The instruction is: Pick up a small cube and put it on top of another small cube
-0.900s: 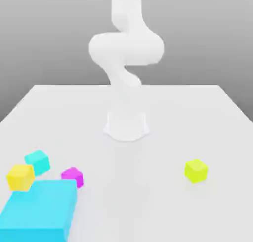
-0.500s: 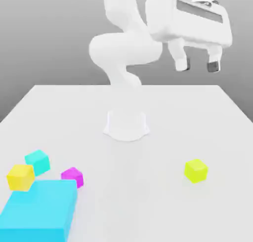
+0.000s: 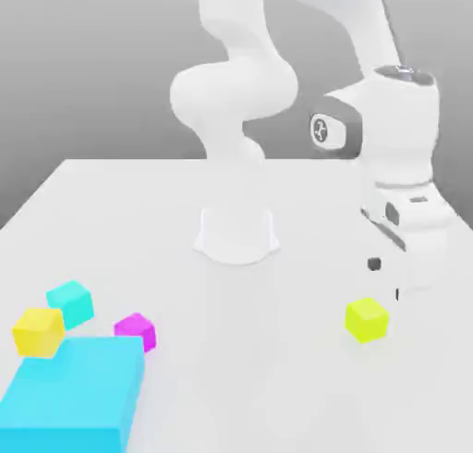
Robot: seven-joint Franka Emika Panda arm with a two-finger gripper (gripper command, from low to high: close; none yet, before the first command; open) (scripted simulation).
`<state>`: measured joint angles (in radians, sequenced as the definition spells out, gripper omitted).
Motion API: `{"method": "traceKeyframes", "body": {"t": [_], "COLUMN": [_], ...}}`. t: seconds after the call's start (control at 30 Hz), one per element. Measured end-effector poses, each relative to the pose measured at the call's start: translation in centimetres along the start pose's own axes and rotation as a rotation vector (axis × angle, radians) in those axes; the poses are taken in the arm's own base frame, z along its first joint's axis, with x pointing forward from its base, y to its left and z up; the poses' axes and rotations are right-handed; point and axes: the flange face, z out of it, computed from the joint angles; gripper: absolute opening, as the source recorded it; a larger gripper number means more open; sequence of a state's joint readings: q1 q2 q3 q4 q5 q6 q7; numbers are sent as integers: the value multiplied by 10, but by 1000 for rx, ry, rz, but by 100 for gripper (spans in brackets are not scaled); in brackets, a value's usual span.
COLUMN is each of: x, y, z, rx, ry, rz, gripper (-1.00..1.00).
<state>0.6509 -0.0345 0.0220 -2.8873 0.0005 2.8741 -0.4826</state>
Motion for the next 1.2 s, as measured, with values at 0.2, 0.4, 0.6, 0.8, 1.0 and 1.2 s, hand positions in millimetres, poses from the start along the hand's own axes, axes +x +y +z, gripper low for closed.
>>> {"method": "traceKeyframes", "body": {"t": [0.2,0.4,0.6,0.8,1.0,1.2], "x": [-5,-7,-6,-9,-75,-160], "y": [-6,-7,-6,3,99,164], "z": [53,70,52,8,-13,-32], "rx": [11,12,12,7,-16,-30], "ry": [-18,-20,-20,-19,-20,-24], "rz": [-43,-43,-42,-44,126,258], "gripper": [0,-100,-100,-100,-100,-100]}}
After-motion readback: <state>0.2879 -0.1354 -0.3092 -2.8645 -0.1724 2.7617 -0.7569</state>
